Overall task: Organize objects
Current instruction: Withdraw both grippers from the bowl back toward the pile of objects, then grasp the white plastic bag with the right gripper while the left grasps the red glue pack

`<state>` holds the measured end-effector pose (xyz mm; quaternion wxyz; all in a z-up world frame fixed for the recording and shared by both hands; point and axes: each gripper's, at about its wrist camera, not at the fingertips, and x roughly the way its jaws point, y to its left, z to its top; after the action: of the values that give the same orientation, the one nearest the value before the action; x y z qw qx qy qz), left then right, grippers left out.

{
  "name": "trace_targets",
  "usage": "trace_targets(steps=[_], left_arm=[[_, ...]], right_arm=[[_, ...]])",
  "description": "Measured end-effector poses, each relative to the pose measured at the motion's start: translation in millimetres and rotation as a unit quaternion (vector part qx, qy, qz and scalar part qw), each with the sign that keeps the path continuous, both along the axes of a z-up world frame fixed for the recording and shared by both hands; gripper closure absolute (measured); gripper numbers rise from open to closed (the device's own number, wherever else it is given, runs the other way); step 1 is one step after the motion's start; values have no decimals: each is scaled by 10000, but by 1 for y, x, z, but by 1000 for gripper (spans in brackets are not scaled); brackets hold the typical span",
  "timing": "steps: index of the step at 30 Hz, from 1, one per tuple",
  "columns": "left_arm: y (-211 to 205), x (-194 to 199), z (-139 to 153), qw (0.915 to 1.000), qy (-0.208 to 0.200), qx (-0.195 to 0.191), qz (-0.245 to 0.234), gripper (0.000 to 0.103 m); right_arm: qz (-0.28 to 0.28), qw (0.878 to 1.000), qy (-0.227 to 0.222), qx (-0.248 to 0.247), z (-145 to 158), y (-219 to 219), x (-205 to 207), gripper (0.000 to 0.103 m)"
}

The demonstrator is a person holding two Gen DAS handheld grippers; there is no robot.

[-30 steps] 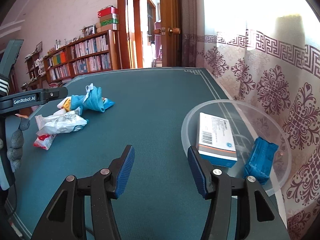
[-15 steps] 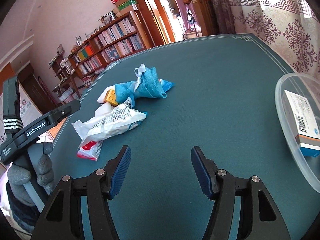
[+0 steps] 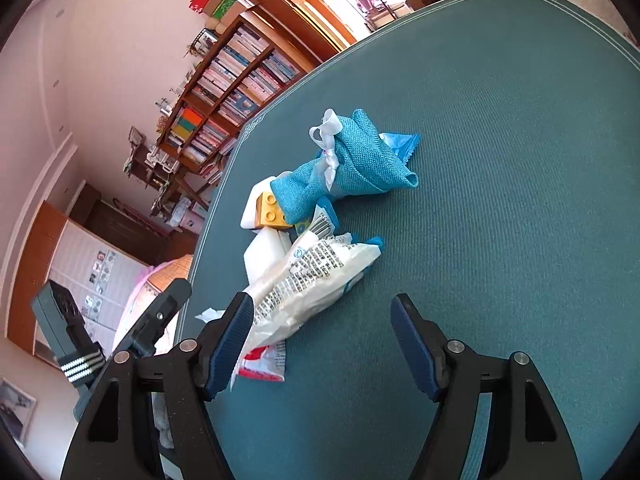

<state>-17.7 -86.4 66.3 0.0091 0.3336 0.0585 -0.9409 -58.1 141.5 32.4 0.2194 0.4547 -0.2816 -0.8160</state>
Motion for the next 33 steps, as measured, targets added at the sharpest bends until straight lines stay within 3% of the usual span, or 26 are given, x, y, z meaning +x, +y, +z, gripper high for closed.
trace_targets(steps=[4,9,16,22,27,33], left_arm=[[-10,0,-3,9999,-41,120,61,1],[-18,-1,-8,9997,-106,185,106,1],[-16,-2,-18,9996,-256,131,40,1],[-7,-1,-19,9996,-225,-23,-152,1],[-9,-3,-19,9995,-278,-11,-117,1],[-16,-2,-19,9995,-300,59,10,1]], right_arm=[[-32,9996,-264,-99,-7,-17,-16,28],[-33,9987,-81,506,-5,-42,-25,25],[21,9965,-39,829,-6,-52,-38,21],[138,9976,-284,615,-11,-55,-49,21],[192,9964,-234,794,-10,-66,-53,21],[738,9846,178,1573,-7,-83,-46,23]])
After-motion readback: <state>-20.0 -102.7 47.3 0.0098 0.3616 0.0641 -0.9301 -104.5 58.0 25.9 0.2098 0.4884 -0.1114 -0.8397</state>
